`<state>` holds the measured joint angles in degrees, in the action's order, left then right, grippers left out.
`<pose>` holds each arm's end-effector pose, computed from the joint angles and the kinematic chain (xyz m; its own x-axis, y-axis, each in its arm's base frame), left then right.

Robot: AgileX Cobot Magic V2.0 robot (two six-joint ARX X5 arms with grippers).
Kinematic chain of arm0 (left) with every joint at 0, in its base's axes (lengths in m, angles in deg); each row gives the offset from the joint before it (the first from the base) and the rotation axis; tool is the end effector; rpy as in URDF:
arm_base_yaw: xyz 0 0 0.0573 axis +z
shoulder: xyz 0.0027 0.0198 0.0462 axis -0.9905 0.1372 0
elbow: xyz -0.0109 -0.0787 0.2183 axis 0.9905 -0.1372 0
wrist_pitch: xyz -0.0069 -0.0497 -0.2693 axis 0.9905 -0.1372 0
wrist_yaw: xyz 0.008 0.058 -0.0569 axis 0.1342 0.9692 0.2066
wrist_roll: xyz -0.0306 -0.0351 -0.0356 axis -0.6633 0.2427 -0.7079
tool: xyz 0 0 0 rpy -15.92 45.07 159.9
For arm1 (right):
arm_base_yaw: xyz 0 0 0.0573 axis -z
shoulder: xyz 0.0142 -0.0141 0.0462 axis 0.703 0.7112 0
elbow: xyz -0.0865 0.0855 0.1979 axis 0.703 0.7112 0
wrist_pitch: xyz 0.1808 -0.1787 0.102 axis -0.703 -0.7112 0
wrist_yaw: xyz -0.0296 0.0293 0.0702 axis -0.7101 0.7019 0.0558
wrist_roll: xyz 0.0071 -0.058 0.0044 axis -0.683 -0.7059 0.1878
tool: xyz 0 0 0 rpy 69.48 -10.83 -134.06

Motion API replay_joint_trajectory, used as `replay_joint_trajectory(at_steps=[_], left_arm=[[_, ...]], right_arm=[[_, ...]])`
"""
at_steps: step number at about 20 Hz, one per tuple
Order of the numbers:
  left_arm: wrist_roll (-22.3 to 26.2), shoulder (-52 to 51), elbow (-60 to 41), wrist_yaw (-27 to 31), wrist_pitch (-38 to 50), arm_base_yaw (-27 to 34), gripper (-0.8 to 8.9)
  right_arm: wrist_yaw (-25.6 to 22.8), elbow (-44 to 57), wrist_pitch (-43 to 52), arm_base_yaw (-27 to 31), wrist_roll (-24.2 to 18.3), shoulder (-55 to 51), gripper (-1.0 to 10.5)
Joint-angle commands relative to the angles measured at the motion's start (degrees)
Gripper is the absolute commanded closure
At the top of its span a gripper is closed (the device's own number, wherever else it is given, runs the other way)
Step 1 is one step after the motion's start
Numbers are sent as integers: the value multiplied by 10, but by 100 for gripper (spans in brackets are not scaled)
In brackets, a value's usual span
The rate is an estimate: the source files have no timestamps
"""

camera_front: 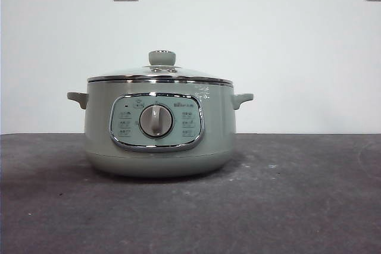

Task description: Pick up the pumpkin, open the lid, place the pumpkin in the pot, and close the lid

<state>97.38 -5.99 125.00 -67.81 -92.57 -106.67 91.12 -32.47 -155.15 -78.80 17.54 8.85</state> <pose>0.2052 -0.1104 0.3864 0.4688 -0.6641 -0.5824 0.7439 0.6523 -0.1450 0.1580 0.1164 0.4400 0.4590 0.5616 -0.6884 -0.6680 0.7290 0.1493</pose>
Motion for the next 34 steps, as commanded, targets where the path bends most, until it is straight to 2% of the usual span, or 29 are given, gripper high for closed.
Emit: replay_joint_trajectory(at_steps=[1, 17, 25, 30, 34], left_arm=[[1, 0, 1, 0, 1, -2, 818], [4, 0, 1, 0, -3, -3, 818], [4, -13, 1, 1, 5, -59, 818], [12, -20, 1, 2, 23, -56, 818], [36, -63, -1, 6, 61, -24, 818]], right_arm=[[-1, 2, -9, -1, 2, 0, 945], [-1, 2, -9, 0, 3, -2, 946], [-1, 2, -9, 0, 3, -2, 945], [-1, 2, -9, 0, 3, -2, 946], [-2, 2, -9, 0, 3, -2, 945]])
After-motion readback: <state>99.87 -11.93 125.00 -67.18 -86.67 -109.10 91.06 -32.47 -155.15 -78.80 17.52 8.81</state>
